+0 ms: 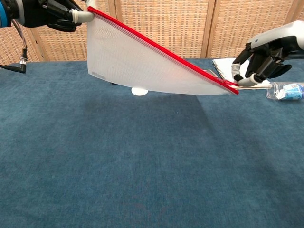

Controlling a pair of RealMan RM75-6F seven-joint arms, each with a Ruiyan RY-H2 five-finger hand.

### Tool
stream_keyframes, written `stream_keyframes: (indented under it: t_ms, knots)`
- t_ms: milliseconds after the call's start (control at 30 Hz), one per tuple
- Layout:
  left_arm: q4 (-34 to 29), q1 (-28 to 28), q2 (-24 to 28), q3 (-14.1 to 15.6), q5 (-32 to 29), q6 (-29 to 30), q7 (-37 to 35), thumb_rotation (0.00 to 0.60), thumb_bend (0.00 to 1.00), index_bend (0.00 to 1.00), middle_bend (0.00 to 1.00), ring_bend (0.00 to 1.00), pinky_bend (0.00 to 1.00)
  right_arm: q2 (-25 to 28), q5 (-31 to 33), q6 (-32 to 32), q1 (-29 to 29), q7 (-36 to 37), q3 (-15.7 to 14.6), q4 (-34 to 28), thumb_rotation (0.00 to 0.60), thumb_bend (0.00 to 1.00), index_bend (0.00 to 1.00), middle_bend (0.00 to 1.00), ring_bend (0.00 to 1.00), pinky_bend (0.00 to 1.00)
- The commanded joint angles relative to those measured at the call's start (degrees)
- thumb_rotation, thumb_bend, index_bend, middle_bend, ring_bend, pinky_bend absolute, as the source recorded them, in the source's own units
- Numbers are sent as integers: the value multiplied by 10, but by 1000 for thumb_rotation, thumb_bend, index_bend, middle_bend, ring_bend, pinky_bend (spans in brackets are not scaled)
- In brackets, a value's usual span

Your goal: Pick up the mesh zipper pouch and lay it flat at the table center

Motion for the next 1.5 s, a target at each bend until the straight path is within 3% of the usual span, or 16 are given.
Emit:
stream_keyframes:
  t_ms: [33,600,633,667,700,733,767,800,833,900,1233,1333,1367,1400,1433,1500]
  knots:
    - [7,6,8,1,3,5,-11,600,655,862,959,873,1000,2,-7,-1,-12,9,-2,14,600,788,786,976,985,1000]
    - [14,11,12,-1,14,6,-26,600,645,850,959,873,1000,2,-32,-19,-50,40,10,64,600,791,783,976,985,1000]
    - [14,11,11,-2,13,6,-26,600,604,819,959,873,1000,2,-33,-19,-52,42,11,66,600,779,766,976,985,1000]
    - [13,11,10,-2,14,7,-25,600,462,710,959,873,1000,1,-34,-19,-54,43,12,68,600,745,726,976,985,1000]
    - [13,11,10,-2,15,8,-25,600,267,497,959,873,1000,1,-34,-18,-55,44,13,68,600,638,606,976,985,1000]
    - [13,12,8,-1,17,10,-22,600,173,374,959,873,1000,0,-35,-16,-57,46,14,69,600,521,495,975,985,1000]
    - [13,13,8,0,20,13,-20,600,40,163,955,871,1000,-1,-38,-14,-60,46,15,70,600,307,307,973,985,1000]
    - [12,13,9,4,28,16,-18,600,0,30,947,869,1000,-2,-41,-12,-63,47,16,71,600,156,170,971,985,1000]
    - [10,14,11,8,35,18,-19,600,0,1,941,867,1000,-3,-44,-9,-65,47,16,72,600,38,65,969,984,1000]
    - [6,19,15,12,45,30,-18,600,0,0,931,865,1000,-4,-57,4,-72,40,14,77,600,0,1,966,984,1000]
    - [-39,96,79,23,45,135,67,600,0,0,920,859,1000,9,-170,147,-138,-18,-6,59,600,0,0,938,968,999]
    - [-50,132,106,31,36,166,139,600,0,0,772,756,918,13,-237,224,-176,-31,-15,57,600,0,0,820,844,903]
    - [-55,148,116,36,32,180,176,600,0,0,629,648,805,13,-266,260,-193,-32,-19,59,600,0,0,761,781,837]
    - [-67,167,126,43,29,196,210,600,0,0,434,486,644,10,-299,300,-214,-31,-24,66,600,0,0,640,645,698]
    - [-75,181,134,48,26,204,231,600,0,0,293,355,515,9,-319,325,-228,-33,-28,71,600,0,0,487,465,519]
    - [-88,208,156,70,24,207,283,600,0,0,25,54,149,12,-350,363,-252,-44,-40,78,600,0,0,221,162,216]
